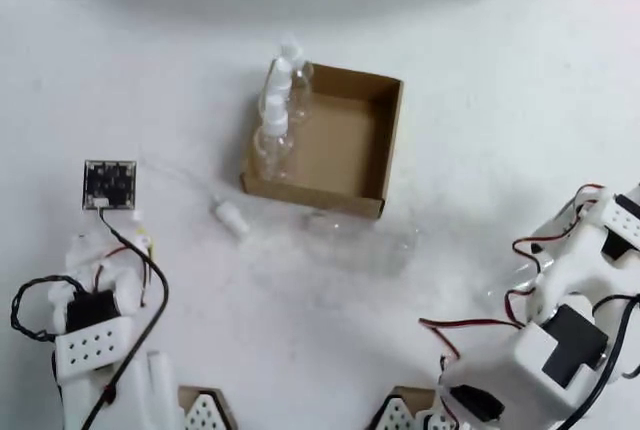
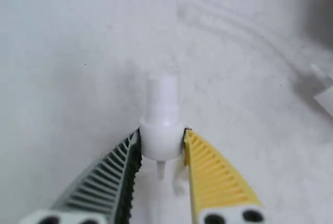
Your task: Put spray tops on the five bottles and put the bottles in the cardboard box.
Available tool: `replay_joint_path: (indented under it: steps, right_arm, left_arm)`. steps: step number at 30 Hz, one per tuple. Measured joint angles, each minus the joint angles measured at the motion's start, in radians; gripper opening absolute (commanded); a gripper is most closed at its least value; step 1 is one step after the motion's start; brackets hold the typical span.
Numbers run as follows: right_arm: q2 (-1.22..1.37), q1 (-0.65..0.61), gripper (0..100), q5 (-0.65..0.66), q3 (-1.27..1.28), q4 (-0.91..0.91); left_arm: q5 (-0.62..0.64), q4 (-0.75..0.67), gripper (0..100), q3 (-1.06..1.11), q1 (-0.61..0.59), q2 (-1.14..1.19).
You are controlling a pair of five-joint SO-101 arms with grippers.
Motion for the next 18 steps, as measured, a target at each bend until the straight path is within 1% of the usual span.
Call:
replay_joint_path:
  steps: [5,9,12,18]
  right_arm:
    - [0.000,-0.034,1.9,0.160,-0.101,0.083]
    - [0.002,-0.069,1.9,0.287,-0.255,0.206]
    - [0.002,-0.098,1.9,0.327,-0.413,0.351]
    - [0.002,-0.201,1.6,0.334,-0.703,0.609]
  left_arm:
    - [0.000,0.000,2,0.000,0.000,0.000]
    - [0.000,0.000,2,0.000,0.000,0.000]
    - [0.000,0.000,2,0.000,0.000,0.000]
    - [0.000,0.000,2,0.000,0.000,0.000]
